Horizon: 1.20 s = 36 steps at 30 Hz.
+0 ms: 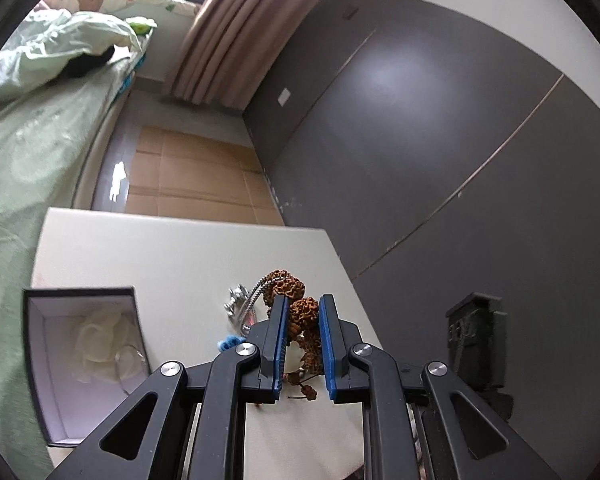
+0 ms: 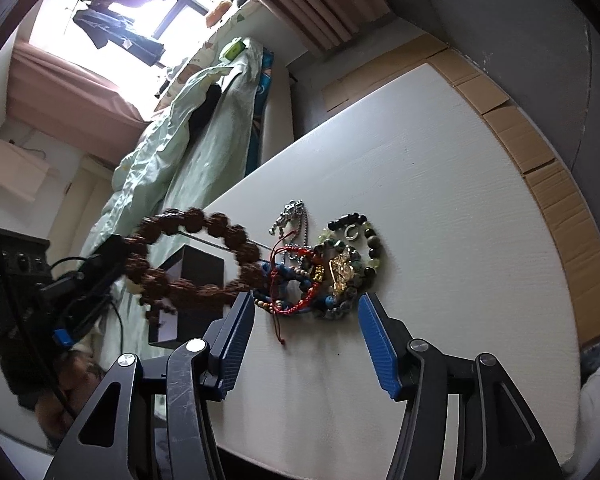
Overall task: Organize jewelry
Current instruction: 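Lift the brown bead bracelet out of the heap with the left tool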
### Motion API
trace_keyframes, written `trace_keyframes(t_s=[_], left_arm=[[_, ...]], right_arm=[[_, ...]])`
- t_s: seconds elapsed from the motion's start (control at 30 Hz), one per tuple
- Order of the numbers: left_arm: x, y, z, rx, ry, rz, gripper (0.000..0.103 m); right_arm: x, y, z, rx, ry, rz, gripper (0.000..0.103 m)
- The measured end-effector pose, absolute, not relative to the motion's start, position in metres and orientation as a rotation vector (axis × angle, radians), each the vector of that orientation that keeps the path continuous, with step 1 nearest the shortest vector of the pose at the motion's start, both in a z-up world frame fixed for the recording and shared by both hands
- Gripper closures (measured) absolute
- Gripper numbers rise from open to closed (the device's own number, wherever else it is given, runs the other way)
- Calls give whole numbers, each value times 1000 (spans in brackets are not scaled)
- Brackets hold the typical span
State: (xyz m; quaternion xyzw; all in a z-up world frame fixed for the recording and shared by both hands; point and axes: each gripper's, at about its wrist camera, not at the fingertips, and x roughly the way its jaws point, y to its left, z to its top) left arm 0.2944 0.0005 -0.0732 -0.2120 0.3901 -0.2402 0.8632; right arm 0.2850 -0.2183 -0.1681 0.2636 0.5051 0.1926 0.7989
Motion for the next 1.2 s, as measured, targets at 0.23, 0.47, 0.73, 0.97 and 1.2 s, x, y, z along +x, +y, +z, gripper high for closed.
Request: trace_keyframes(t_s=[0.23,0.47,0.73,0.97,1.2], left_arm=[[290,18,-64,-473,786,-490,87],[288,30,-63,-530,788,-535,87],[298,16,-91,-568,899,-574,87],[306,3,-124,-553,1041,-532,87],[307,-14,-137,-480,1111,-527,87]], right_arm=[[297,-206,-174,501,1107,369,50],[311,-185,-180,360,1137,314,55],[316,-177,-187,239,1170,249,84],[304,-192,-173,282,1114,272,85],[290,-216,-162,390,1054,296,99]])
